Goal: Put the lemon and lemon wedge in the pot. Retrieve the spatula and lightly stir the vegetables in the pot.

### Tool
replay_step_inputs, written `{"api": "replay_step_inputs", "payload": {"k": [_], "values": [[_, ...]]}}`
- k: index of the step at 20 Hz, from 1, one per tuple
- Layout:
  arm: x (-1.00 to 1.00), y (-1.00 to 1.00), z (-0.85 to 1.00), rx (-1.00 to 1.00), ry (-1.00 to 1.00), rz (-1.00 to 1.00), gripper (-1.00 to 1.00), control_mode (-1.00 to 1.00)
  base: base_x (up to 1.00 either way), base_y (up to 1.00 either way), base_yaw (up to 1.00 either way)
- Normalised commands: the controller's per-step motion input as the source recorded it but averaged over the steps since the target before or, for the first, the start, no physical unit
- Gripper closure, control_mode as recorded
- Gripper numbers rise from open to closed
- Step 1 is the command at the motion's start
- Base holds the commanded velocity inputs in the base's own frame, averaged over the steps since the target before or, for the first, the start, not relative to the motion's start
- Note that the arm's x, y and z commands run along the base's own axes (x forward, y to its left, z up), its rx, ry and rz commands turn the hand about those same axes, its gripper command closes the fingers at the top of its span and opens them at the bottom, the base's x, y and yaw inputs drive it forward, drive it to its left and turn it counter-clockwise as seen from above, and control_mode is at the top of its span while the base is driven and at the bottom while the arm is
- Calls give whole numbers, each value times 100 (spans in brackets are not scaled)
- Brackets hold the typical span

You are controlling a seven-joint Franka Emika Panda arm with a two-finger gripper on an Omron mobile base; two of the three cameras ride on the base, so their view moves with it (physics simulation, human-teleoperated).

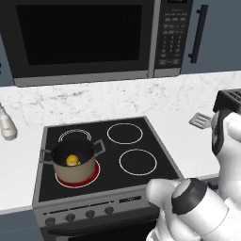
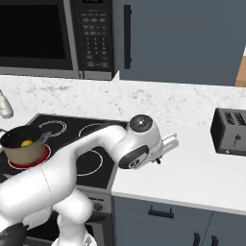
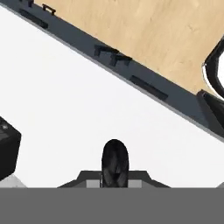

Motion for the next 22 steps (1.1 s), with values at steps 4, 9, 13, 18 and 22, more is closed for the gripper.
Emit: {"api": "replay_step_inputs", "payload": {"k": [4, 9, 13, 18, 22], "values": [[-45, 39, 50, -47, 0, 56, 100, -100, 0, 0, 0], [-34, 63, 46, -51, 0, 59, 100, -100, 0, 0, 0], [-16, 79, 54, -50, -1, 58, 100, -100, 0, 0, 0], [-5, 74, 61, -48, -11, 58, 100, -100, 0, 0, 0], [0, 76, 69, -44, -19, 58, 100, -100, 0, 0, 0]]}}
